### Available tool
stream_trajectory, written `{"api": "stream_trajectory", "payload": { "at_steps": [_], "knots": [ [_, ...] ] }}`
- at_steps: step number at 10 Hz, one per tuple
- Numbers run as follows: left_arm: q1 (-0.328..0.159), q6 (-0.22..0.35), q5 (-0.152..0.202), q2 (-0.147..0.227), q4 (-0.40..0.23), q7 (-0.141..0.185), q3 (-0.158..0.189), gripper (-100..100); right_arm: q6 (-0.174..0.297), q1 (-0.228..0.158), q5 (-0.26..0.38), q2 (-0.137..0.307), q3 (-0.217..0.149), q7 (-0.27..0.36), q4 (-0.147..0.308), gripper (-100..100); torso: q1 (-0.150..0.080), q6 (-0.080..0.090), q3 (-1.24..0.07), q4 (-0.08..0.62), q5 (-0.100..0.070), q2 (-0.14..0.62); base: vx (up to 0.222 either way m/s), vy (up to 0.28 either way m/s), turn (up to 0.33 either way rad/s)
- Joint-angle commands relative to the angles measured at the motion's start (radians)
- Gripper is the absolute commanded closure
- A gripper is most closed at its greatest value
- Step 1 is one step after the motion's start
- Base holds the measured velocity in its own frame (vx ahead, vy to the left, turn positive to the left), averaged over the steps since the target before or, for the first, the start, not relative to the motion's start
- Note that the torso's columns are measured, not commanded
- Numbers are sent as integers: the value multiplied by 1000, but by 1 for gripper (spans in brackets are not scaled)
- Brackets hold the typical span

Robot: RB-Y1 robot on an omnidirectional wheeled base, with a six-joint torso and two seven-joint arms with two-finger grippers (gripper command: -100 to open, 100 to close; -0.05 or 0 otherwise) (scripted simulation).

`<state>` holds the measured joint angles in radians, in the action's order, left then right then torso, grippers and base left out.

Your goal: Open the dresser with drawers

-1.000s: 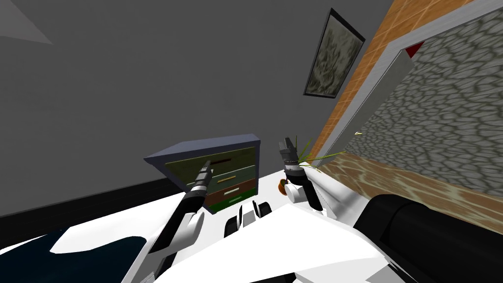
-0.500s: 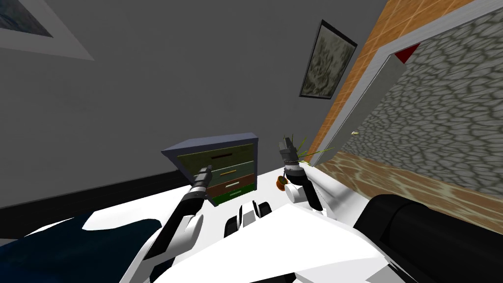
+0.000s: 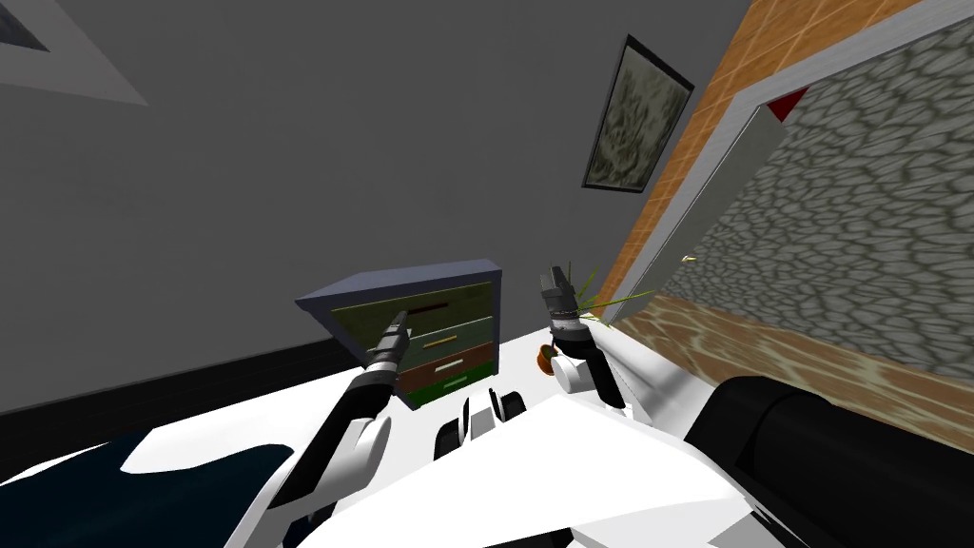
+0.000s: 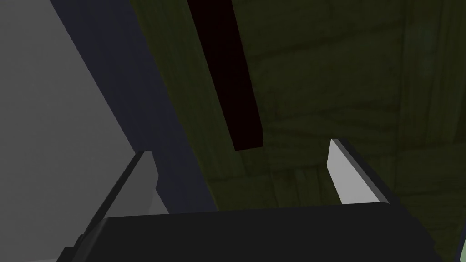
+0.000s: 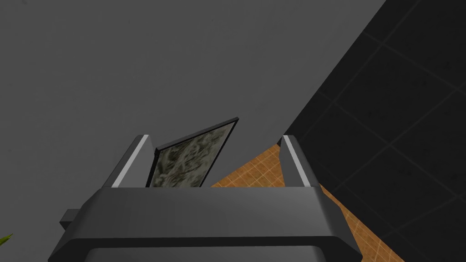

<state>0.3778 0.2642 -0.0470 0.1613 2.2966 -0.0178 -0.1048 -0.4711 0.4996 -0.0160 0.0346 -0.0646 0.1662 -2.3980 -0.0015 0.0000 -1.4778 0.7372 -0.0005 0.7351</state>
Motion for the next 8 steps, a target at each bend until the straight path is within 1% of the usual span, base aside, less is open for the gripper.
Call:
{"api": "stream_trajectory", "payload": {
  "at_steps": [1,2,3,4,5,8],
  "knots": [
    [1,15,0,1,10,0,1,-100,0,0,0,0,0,0,0,0,2,0,2,1,0,3,89,3,-4],
    [8,44,0,3,42,0,2,-100,0,0,0,0,0,0,0,0,2,0,5,2,1,9,113,-6,-25],
    [5,28,0,2,26,0,1,-100,0,0,0,0,0,0,0,0,2,0,5,2,0,7,70,-3,-5],
    [5,32,0,2,28,0,1,100,0,0,0,0,0,0,0,0,2,0,4,2,0,7,11,0,2],
    [18,35,1,6,45,0,-4,100,0,0,0,0,0,0,0,0,2,0,4,2,1,7,-104,11,29],
    [34,39,3,12,67,1,-11,100,0,-1,0,0,0,0,0,0,-1,1,5,2,0,7,-187,-17,24]
  ]
}}
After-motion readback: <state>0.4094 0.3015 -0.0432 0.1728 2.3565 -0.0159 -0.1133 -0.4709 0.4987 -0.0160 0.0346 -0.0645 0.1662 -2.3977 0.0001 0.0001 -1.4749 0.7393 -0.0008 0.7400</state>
